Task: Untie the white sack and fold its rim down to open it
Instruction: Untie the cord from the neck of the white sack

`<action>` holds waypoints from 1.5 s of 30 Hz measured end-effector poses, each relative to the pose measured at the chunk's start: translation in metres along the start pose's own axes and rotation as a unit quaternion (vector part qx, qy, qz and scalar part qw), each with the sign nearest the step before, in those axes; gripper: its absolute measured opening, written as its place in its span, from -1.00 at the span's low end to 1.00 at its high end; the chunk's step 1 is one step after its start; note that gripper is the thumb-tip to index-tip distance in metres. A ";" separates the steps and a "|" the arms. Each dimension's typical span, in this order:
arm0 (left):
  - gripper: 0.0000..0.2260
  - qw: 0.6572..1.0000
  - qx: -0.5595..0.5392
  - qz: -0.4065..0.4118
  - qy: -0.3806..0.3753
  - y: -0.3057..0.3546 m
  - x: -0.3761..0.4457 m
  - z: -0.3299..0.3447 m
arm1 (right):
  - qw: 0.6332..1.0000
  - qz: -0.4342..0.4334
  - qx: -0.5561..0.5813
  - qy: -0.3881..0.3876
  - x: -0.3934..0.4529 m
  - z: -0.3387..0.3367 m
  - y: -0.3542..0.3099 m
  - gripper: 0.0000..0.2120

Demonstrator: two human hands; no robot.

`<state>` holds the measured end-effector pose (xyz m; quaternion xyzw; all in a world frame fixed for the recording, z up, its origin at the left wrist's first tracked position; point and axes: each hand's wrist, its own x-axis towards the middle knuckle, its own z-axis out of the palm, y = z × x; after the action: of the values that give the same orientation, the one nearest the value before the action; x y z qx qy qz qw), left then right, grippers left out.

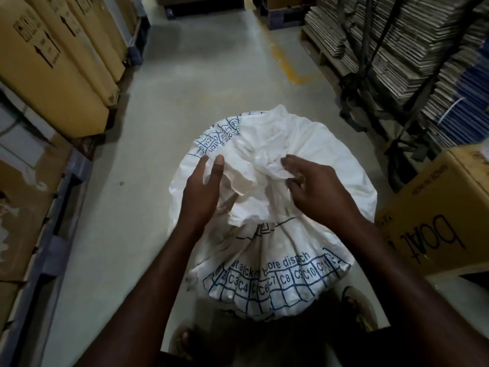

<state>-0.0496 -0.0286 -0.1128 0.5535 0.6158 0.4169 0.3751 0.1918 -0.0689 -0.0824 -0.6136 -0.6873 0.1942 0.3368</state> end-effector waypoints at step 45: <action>-0.55 0.935 0.193 0.294 -0.042 0.011 0.043 0.054 | 0.976 -0.060 -0.068 -0.197 0.034 -0.028 0.035 0.28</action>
<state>-0.0003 0.0203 -0.1227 0.7882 0.4782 0.3583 0.1473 0.2361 -0.0338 -0.0788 -0.5424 -0.7873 0.2436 0.1631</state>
